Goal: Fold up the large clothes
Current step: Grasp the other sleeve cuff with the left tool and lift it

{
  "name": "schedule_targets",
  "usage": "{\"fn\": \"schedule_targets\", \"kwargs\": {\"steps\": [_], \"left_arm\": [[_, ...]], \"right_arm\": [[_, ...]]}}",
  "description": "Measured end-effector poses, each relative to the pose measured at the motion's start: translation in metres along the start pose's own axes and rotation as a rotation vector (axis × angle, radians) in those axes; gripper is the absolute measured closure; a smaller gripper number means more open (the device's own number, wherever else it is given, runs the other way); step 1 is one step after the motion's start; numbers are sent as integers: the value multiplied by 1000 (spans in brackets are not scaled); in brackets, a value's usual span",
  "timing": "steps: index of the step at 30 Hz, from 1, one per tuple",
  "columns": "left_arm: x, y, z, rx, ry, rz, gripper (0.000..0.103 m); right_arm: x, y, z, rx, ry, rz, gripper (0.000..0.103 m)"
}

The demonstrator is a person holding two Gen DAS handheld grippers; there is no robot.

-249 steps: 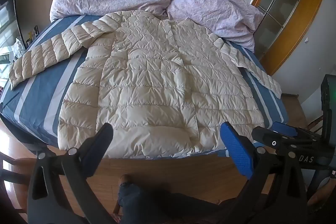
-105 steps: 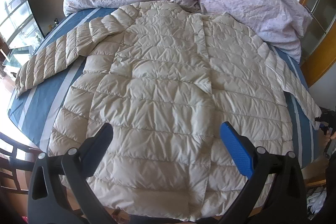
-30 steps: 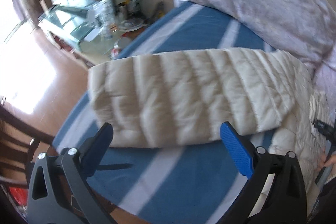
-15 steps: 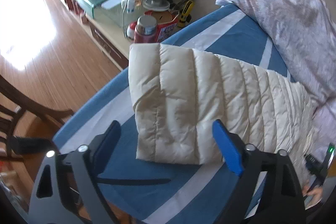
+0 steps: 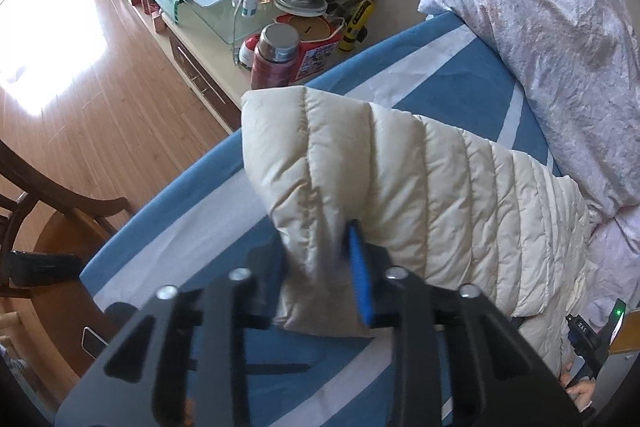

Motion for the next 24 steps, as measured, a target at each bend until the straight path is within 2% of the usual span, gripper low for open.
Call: {"fn": "schedule_targets", "kwargs": {"steps": [4,10,15,18,24], "left_arm": [[-4,4,12,36,20,23,95],[-27,19,41,86,-3,78,98],[-58,33,94,188,-59,148,98],[-73,37,128,250,-93,179,98],[-93,23,217,389,-171,211,98]], "right_arm": [[0,-1,1,1,2,2,37],[0,0,1,-3,11,0,36],[-9,6,12,21,65,-11,35],[-18,8,24,39,97,-6,31],[-42,11,61,78,139,48,24]]}}
Point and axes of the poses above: each gripper's, at about its wrist camera, not at the fingertips, and x roughly the way its jaws point, z to its right, y to its top, the point moved 2 cm from there along x, roughly the way its jaws point, and after that the axes turned 9 degrees about x, right-handed, at the moved point
